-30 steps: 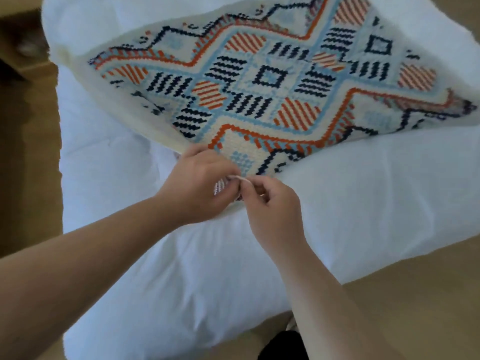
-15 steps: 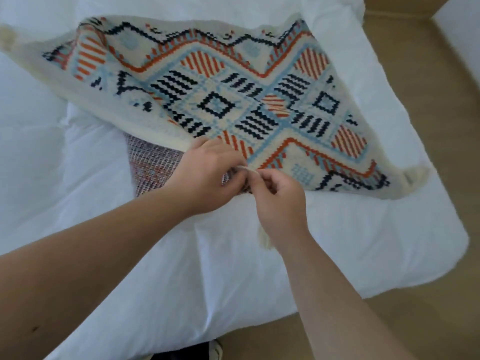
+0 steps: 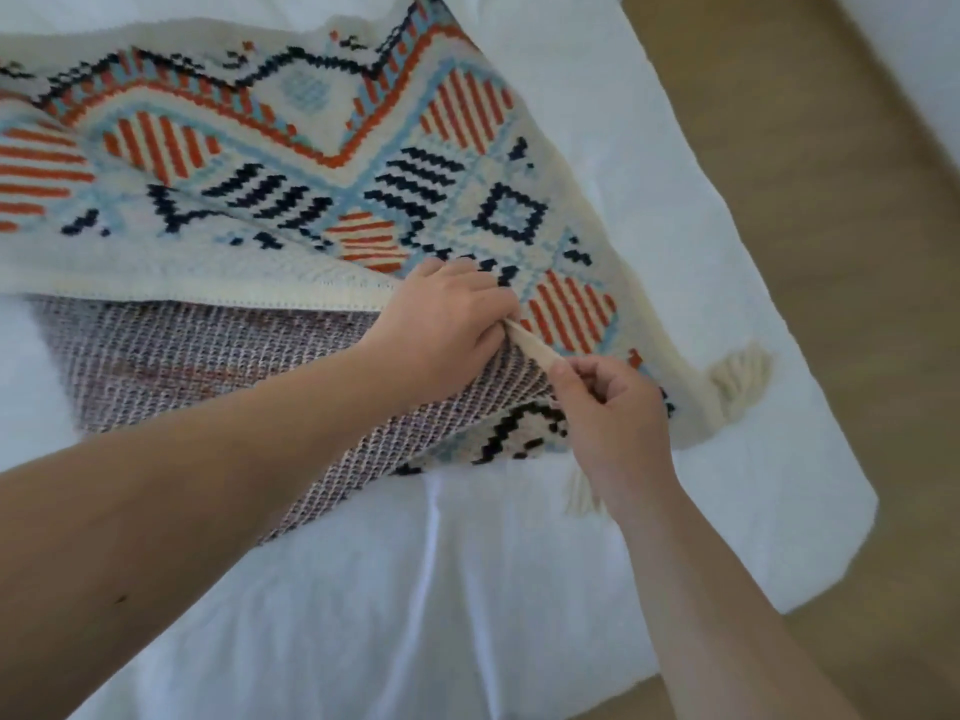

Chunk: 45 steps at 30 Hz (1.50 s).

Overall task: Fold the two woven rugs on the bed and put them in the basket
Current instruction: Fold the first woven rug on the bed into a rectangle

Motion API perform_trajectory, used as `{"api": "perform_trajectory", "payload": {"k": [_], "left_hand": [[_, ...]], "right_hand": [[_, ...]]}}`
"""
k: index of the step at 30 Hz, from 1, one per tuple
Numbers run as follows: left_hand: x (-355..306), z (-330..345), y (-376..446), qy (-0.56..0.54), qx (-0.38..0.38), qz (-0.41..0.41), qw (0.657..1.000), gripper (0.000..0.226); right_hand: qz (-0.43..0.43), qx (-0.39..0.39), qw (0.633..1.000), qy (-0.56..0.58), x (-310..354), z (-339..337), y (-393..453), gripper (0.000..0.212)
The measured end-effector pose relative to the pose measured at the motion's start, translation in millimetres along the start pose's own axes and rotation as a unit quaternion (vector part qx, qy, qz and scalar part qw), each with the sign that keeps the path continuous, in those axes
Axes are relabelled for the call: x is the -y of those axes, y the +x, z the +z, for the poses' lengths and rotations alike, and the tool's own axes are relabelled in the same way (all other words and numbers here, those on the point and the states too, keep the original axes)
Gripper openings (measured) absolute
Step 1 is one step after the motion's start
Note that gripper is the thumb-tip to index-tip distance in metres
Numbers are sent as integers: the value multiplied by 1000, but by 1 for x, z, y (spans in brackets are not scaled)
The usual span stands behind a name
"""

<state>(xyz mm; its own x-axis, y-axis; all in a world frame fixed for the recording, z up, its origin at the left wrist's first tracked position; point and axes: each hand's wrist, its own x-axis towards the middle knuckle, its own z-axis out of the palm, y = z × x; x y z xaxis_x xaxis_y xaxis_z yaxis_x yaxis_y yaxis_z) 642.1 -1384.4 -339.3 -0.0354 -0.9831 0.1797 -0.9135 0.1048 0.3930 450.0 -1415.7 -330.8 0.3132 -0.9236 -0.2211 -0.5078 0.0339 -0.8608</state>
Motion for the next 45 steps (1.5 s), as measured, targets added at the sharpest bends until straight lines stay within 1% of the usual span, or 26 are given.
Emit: {"api": "perform_trajectory", "payload": {"k": [3, 6, 8, 11, 15, 20, 23, 26, 29, 31, 33, 35, 39, 42, 45], "left_hand": [[-20, 35, 54, 2, 19, 13, 1000, 41], [-48, 76, 103, -6, 62, 37, 997, 40], [-66, 101, 124, -1, 91, 49, 995, 37], [-84, 131, 142, 4, 115, 64, 991, 42], [-98, 154, 158, 2, 120, 73, 990, 40], [-106, 174, 158, -19, 166, 77, 983, 24], [-108, 177, 162, -36, 205, 70, 976, 24], [-106, 177, 164, -54, 218, 54, 973, 26], [-107, 178, 161, -57, 203, 50, 976, 29], [-109, 181, 159, -64, 174, 49, 981, 30], [-111, 184, 158, -66, 154, 49, 985, 26], [-111, 187, 157, -60, 144, 56, 986, 23], [-116, 188, 159, -61, 110, 79, 989, 31], [-126, 187, 166, -40, 93, 110, 989, 33], [-127, 192, 168, -7, 128, 126, 984, 27]], "right_hand": [[21, -4, 1000, -5, -29, -39, 35, 20], [50, -29, 998, -2, -67, -82, 59, 19], [82, -41, 996, 0, -91, -105, 68, 19], [114, -37, 993, -17, -118, -125, 74, 18], [146, -52, 988, -25, -138, -138, 77, 20], [165, -47, 984, -42, -155, -144, 70, 14], [156, -49, 984, -66, -161, -145, 66, 11], [146, -55, 983, -95, -166, -142, 65, 12], [120, -79, 984, -106, -169, -139, 64, 14], [76, -108, 983, -131, -170, -138, 64, 13], [31, -138, 977, -159, -171, -137, 63, 14], [13, -155, 971, -179, -172, -137, 62, 14], [16, -170, 966, -194, -176, -140, 62, 15], [28, -183, 965, -185, -179, -146, 63, 16], [36, -172, 965, -195, -182, -144, 61, 20]]}}
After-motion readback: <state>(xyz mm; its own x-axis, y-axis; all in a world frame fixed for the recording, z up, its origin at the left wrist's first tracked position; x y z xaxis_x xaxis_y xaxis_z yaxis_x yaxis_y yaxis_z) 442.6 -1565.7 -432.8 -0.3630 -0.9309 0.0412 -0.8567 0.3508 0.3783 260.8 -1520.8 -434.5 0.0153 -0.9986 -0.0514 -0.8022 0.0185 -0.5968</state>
